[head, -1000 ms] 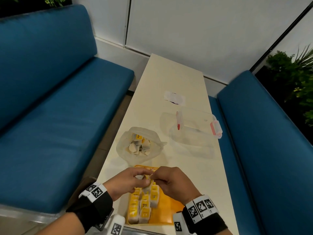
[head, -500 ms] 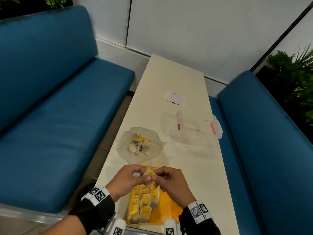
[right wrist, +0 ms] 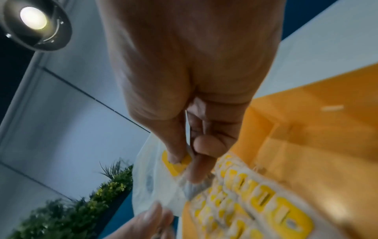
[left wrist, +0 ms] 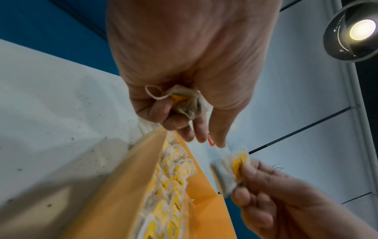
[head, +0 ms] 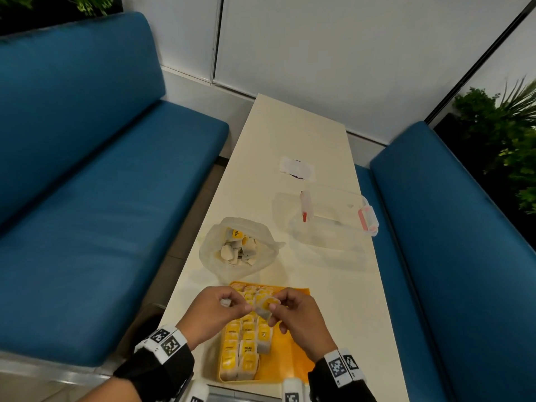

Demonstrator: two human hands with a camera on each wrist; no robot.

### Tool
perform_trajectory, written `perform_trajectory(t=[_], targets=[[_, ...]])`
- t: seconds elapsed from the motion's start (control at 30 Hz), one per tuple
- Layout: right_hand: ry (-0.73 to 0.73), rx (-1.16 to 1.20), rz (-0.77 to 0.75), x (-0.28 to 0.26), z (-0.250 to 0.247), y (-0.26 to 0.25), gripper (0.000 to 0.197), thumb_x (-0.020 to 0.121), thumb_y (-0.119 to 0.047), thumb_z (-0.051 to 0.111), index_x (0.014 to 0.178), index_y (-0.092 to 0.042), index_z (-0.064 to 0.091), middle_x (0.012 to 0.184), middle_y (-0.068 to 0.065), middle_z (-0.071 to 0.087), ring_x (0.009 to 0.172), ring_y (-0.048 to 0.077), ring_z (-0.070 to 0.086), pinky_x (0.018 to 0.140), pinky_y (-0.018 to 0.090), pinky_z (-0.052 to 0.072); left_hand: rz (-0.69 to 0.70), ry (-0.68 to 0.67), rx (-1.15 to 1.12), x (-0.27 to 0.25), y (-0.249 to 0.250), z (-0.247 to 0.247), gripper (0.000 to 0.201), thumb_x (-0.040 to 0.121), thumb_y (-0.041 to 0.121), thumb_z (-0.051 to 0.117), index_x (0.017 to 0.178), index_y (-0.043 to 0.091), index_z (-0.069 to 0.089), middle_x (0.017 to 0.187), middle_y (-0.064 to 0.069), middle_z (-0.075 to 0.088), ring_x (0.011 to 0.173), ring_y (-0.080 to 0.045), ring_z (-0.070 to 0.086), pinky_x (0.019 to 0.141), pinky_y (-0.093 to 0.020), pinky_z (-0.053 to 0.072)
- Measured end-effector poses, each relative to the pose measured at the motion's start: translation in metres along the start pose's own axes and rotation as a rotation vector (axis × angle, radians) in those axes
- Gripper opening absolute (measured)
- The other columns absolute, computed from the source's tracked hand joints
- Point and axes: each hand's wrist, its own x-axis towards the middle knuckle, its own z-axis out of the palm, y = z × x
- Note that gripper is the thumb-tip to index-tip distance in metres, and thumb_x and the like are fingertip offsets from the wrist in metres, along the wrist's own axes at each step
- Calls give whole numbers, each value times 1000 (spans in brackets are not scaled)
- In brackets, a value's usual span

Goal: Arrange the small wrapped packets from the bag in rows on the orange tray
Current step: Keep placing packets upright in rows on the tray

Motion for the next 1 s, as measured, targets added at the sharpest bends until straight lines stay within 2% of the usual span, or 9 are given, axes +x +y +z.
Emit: perform_trajectory(t=[0.1,0.2,0.27,0.37,0.43,0.57,0.67,0.8,1.0], targets=[[-52,-180,93,-2,-9,21,4,92,-6,63,89,-8,61,65,6,67,59,20,65,45,26,43,-59,59,74,-2,-16,-7,16,73,18,90,73,16,75,79,3,76,76,-6,70,72,-23,55],[-121,-307,190,-8,-8,38,9,92,-8,63,86,-14,61,61,0,65,55,19,63,44,26,44,-120,95,143,-3,-30,-9,24,66,17,93,70,17,70,78,-1,75,73,-13,69,70,-29,56],[-142,-364,247,-9,-4,46,11,90,-10,64,84,-18,62,62,0,65,54,17,64,47,27,49,-146,96,153,-4,-35,-6,26,65,16,93,72,15,69,77,-2,73,71,-13,66,65,-25,52],[-143,-484,268,-9,3,52,13,88,-15,67,82,-26,63,67,0,68,56,14,67,57,29,55,-158,105,152,-5,-37,-4,27,66,18,93,77,14,69,77,0,70,70,-12,63,61,-22,47],[-140,-518,288,-9,8,54,14,87,-15,67,81,-26,62,71,2,71,59,16,70,59,30,56,-168,104,152,-4,-37,-5,27,66,19,93,79,15,70,77,1,70,70,-12,63,62,-23,47],[-105,-495,322,-8,17,57,11,85,-14,67,82,-23,62,84,9,73,69,26,74,62,42,60,-181,88,151,-4,-36,-6,27,67,20,93,81,16,70,78,3,69,71,-12,63,64,-24,48],[-76,-488,329,-8,21,60,8,87,-12,65,84,-18,61,81,9,73,64,23,74,60,42,60,-191,76,155,-4,-35,-6,27,68,22,93,82,17,70,80,3,70,73,-13,64,65,-23,47],[-24,-498,317,-6,24,60,12,87,-11,62,81,-20,58,76,4,69,64,22,73,57,37,60,-203,62,150,-4,-32,-7,28,68,20,93,83,16,70,82,2,70,74,-13,64,66,-24,48],[29,-519,314,1,28,64,11,82,-12,63,79,-21,58,81,6,70,68,27,73,62,46,60,-225,44,165,-4,-28,-7,29,68,19,93,84,15,70,87,0,72,78,-14,66,69,-25,52]])
